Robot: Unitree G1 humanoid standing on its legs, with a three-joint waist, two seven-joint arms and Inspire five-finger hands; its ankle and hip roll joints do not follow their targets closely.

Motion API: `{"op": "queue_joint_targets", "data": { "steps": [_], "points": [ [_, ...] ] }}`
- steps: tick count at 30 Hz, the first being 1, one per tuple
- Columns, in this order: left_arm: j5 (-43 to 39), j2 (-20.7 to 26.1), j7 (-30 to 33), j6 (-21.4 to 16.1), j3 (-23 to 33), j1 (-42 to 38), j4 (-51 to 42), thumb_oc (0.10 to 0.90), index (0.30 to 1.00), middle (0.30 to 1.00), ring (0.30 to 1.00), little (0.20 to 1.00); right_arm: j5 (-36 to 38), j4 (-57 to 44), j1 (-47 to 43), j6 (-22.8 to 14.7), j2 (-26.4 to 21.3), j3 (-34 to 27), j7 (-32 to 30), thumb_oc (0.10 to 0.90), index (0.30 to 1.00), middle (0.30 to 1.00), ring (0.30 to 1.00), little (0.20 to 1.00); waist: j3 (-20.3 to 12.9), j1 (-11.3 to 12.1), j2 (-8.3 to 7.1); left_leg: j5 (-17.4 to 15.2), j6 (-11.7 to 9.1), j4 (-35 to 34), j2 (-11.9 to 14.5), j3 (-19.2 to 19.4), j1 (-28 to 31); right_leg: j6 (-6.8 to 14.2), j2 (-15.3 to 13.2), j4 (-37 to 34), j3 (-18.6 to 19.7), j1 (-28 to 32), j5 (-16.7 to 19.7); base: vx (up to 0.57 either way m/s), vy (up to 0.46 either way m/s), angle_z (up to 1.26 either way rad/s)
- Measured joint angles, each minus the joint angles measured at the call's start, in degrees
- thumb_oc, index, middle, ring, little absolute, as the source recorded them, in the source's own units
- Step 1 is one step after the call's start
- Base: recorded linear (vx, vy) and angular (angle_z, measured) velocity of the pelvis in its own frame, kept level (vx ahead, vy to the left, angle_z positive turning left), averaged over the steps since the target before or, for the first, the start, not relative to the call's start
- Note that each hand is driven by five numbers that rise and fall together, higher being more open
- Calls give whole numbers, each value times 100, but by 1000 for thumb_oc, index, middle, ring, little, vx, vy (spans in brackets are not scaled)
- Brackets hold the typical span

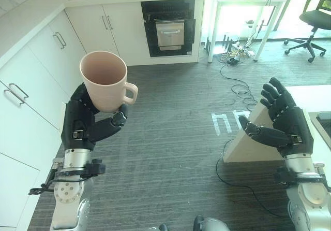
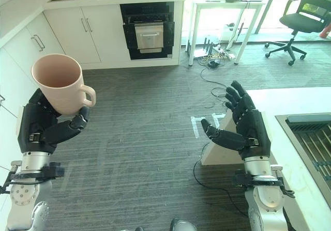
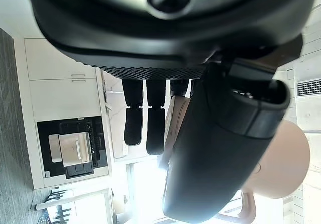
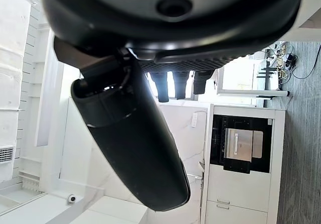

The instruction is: Place the dishes in the dishwasher.

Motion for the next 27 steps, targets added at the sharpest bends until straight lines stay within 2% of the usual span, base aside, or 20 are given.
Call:
{"op": "queue_joint_targets", "data": {
  "steps": [20,22,27],
  "points": [
    [4,-4,19,-5,-14,-1,2,400,300,300,300,300,-56,1,-20,59,-152,114,-3,800,900,900,900,900,-25,-3,39,-3,4,0,-32,-16,2,-1,-15,29,11,-1,-2,6,-18,0],
    [26,-18,367,-62,-273,-36,9,400,300,300,300,300,-55,6,-23,9,-150,119,3,800,900,900,900,900,-28,-23,33,-2,5,16,-42,-86,-1,0,10,30,57,23,-1,30,-28,7],
    [27,-16,401,-62,-407,-56,14,400,300,300,300,300,-51,5,-33,-43,-155,158,44,800,900,900,900,900,-29,-22,32,-2,3,25,-20,-74,1,6,25,39,85,13,-8,39,-80,-2]
  ]
}}
